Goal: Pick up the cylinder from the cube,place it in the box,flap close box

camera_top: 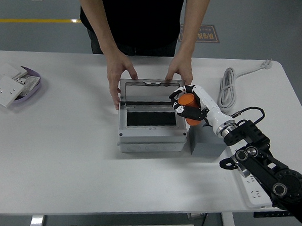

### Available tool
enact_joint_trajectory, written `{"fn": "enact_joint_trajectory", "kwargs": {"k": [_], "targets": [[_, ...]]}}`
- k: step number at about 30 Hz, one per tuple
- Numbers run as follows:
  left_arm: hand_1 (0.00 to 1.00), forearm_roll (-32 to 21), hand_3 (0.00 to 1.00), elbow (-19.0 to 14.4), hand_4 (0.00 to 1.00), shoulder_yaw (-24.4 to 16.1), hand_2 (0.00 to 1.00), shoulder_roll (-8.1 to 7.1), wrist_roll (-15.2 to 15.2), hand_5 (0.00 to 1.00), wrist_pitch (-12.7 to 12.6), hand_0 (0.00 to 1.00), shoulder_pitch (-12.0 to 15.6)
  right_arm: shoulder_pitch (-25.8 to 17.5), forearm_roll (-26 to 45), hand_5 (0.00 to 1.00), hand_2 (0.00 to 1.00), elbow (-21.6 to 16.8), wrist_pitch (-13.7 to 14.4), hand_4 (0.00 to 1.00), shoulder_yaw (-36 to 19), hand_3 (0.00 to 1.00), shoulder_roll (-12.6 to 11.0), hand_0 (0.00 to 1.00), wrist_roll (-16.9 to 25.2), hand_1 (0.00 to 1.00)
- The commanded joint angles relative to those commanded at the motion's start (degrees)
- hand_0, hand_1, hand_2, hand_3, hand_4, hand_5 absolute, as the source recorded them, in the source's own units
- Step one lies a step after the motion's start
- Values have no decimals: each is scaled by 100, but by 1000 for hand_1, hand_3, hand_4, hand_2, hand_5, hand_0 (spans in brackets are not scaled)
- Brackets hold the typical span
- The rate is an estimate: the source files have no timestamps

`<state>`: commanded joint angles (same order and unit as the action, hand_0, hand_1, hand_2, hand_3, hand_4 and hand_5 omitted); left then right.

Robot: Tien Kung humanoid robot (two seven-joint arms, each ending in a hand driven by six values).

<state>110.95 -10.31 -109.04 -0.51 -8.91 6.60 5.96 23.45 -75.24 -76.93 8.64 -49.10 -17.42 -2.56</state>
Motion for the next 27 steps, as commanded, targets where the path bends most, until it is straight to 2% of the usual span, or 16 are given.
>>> {"fn": "enact_joint_trajectory", "kwargs": {"k": [5,9,26,27], "targets": [[644,-32,656,0,713,25,614,-9,-13,144,-3,599,4,433,-593,2,267,32,-214,2,391,196,-150,183,-420,210],[645,-53,655,0,711,41,614,-17,-24,142,-6,599,7,681,-851,2,270,11,-370,2,627,200,-249,192,-598,213],[645,-105,655,-34,711,87,614,-60,-141,143,-10,599,8,1282,-1335,2,279,27,-753,2,1182,223,-432,208,-912,225],[644,-110,655,-41,711,91,614,-64,-154,143,-10,599,8,1315,-1351,2,287,56,-767,2,1217,254,-421,226,-928,237]]}}
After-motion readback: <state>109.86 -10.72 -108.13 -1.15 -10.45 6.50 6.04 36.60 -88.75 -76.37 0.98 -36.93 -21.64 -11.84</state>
